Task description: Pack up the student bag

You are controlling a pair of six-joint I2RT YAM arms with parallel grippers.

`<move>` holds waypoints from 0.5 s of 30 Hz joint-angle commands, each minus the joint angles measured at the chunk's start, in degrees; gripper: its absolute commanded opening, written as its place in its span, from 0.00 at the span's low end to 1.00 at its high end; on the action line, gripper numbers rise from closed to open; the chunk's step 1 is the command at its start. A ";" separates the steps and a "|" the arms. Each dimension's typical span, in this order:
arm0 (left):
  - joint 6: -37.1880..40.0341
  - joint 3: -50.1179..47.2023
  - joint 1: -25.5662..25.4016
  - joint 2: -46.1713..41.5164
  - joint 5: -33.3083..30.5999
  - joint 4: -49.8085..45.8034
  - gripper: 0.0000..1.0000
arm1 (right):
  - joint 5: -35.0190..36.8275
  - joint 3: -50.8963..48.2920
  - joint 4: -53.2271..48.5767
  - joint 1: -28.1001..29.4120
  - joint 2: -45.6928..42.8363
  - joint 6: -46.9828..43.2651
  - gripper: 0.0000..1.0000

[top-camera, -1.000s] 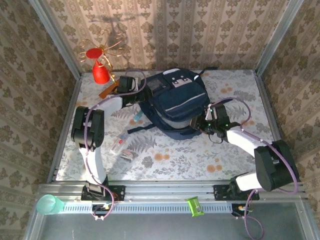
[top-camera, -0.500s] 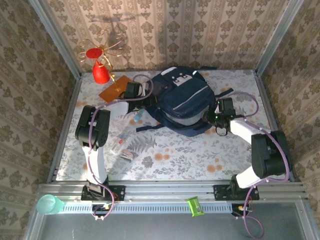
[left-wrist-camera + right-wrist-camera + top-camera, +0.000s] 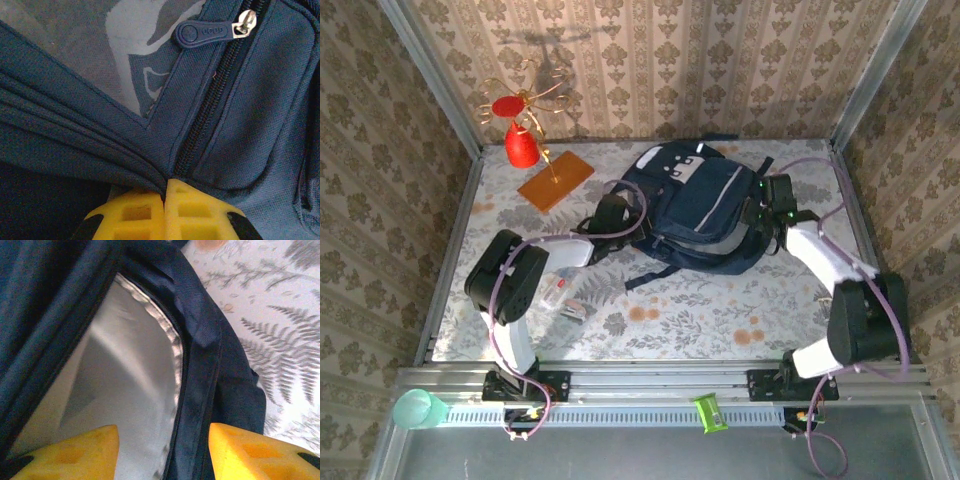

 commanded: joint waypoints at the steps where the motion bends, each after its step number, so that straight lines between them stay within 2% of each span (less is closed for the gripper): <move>1: -3.31 -2.29 -3.61 -0.94 -2.74 1.95 0.00 | 8.79 -4.70 -3.07 5.23 -9.92 -1.31 0.55; 5: -4.02 -2.34 -5.07 -0.60 -4.35 2.67 0.00 | 10.89 -8.23 -6.24 10.10 -17.22 0.01 0.55; 11: -3.78 -2.39 -5.67 -0.99 -4.79 2.40 0.00 | 12.86 -9.82 -7.85 21.35 -20.03 3.34 0.55; 15: -3.68 -3.17 -5.76 -1.86 -5.04 2.45 0.00 | 1.96 -12.03 3.37 26.35 -16.85 7.97 0.48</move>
